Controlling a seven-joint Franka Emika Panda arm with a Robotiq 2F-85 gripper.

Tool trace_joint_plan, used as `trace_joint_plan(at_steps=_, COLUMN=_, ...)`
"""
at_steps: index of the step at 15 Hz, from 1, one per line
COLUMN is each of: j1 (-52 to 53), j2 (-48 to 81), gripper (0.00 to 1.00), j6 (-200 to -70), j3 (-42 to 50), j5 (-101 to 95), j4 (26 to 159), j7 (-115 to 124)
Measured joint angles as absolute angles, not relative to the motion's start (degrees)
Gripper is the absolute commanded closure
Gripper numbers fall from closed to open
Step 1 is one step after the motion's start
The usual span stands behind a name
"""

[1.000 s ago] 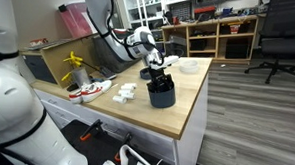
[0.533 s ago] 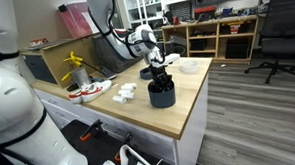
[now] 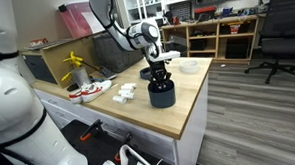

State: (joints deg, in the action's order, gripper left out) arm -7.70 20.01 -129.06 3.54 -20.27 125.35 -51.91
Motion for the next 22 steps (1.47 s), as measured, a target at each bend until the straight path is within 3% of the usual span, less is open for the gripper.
trace_joint_plan(at_steps=3, j1=-7.53, j2=20.01, gripper=1.0, j6=-127.81, j3=3.47, j5=-19.16, j4=124.06, j7=-49.86)
trace_joint_plan(at_steps=4, j1=-7.47, j2=20.02, gripper=0.74, j6=-127.73, j3=3.47, j5=-19.16, j4=123.97, j7=-48.8)
trace_joint_plan(at_steps=5, j1=-7.4, j2=20.07, gripper=0.73, j6=-127.73, j3=3.47, j5=-19.16, j4=123.97, j7=-47.71)
trace_joint_plan(at_steps=15, j1=-7.02, j2=22.93, gripper=0.01, j6=-128.99, j3=3.64, j5=-19.49, j4=124.5, j7=-36.45)
trace_joint_plan(at_steps=16, j1=-7.03, j2=23.26, gripper=0.05, j6=-129.42, j3=3.74, j5=-19.59, j4=124.65, j7=-35.31)
trace_joint_plan(at_steps=17, j1=-7.03, j2=23.41, gripper=0.38, j6=-129.94, j3=3.83, j5=-19.79, j4=124.93, j7=-34.25)
trace_joint_plan(at_steps=19, j1=-7.03, j2=23.43, gripper=0.39, j6=-131.51, j3=4.05, j5=-20.46, j4=125.64, j7=-32.28)
trace_joint_plan(at_steps=22, j1=-7.03, j2=23.17, gripper=0.62, j6=-133.91, j3=4.28, j5=-21.93, j4=126.16, j7=-28.61)
